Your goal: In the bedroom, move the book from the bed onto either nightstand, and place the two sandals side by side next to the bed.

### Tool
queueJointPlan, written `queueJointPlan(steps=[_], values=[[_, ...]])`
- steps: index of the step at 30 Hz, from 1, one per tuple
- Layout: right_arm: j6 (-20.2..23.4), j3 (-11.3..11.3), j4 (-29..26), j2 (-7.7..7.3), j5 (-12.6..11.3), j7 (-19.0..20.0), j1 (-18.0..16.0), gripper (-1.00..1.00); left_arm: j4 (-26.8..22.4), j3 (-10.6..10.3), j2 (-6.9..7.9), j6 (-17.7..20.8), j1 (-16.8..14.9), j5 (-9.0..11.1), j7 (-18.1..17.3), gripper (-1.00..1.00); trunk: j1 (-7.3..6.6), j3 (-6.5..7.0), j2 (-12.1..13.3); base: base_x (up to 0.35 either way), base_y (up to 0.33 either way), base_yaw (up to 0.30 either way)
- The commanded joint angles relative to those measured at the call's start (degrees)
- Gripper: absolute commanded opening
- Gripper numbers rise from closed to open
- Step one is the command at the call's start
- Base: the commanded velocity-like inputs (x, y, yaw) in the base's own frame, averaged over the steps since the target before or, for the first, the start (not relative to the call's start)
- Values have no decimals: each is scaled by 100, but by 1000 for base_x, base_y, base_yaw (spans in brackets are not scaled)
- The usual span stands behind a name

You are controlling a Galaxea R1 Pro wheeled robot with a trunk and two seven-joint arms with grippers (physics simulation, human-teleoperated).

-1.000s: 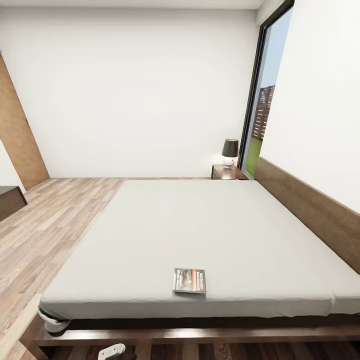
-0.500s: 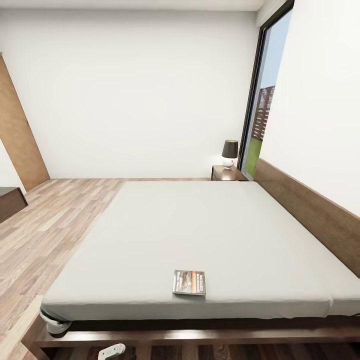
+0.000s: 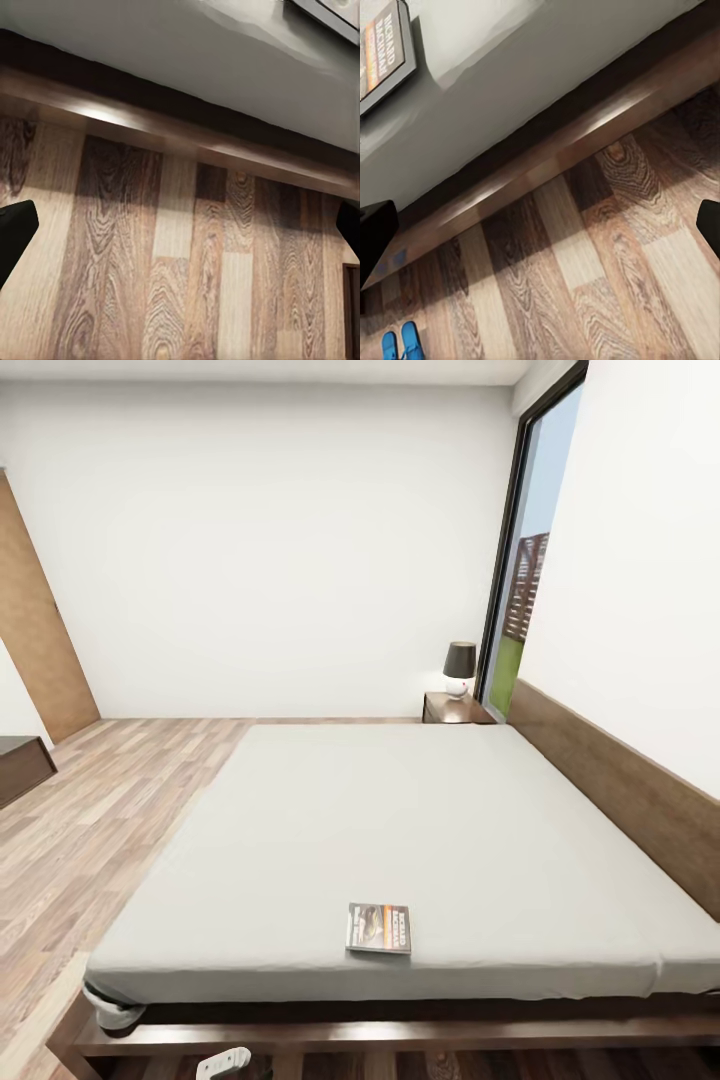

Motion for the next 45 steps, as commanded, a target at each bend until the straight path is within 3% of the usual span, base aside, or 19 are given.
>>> queueJointPlan(steps=[1,45], values=[[-21,-44,20,-3,17,33,-8,100,6,47,1,-28,-5,-61,-13,100,-22,12,37,0,0,0],[-21,-47,20,-3,14,33,-8,100,6,47,1,-28,-5,-61,-13,100,-988,801,1801,0,0,0]])
